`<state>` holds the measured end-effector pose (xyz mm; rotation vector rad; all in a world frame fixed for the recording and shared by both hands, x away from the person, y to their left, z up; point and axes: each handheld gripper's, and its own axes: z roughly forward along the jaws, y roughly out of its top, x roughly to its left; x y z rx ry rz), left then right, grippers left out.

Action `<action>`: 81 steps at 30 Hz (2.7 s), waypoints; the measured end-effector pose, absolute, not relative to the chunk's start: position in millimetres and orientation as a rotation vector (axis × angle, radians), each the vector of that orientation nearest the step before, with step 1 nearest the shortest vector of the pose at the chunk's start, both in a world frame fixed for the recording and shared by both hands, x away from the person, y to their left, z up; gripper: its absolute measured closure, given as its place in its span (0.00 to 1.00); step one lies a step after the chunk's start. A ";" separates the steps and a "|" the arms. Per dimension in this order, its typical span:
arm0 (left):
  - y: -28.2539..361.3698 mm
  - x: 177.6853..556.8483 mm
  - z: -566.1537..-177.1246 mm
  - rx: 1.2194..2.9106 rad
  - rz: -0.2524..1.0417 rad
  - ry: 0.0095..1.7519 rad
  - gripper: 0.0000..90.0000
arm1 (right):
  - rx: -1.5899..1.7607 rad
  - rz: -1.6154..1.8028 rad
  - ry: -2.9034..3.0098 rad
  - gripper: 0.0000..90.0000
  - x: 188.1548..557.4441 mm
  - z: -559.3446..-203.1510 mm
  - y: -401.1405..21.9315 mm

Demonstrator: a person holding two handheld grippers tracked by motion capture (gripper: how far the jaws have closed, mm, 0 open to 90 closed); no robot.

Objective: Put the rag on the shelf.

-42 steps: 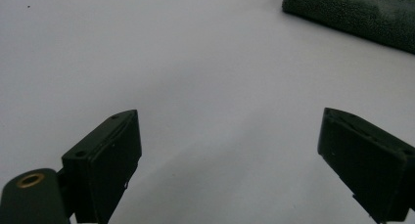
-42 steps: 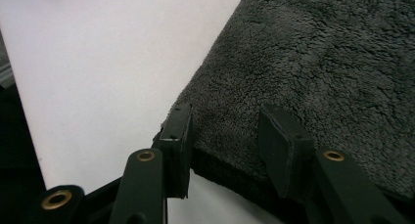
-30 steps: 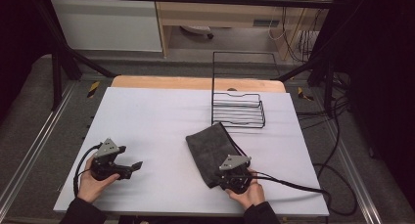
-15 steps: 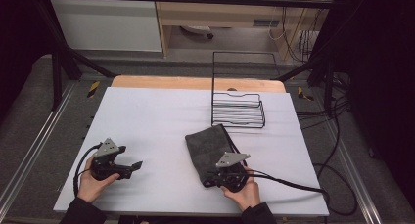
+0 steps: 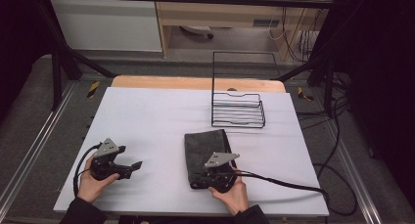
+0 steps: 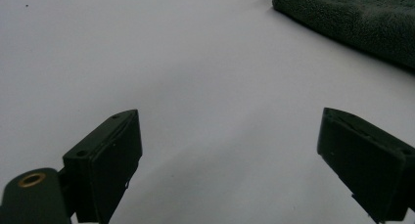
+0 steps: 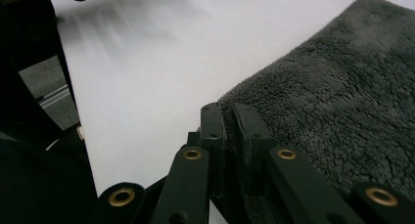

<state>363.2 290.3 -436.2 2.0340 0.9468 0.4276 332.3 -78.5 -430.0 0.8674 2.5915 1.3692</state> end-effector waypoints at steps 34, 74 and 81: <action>290.0 362.5 -435.9 2.037 0.424 0.940 0.11 | 1.205 1.266 2.440 0.95 342.2 -441.6 -158.0; 277.2 364.5 -428.0 2.008 0.392 0.958 0.11 | 1.241 1.199 2.410 0.90 348.5 -447.4 -167.0; 263.5 367.5 -414.5 1.997 0.367 0.962 0.05 | 1.156 1.229 2.373 0.70 350.4 -439.9 -172.8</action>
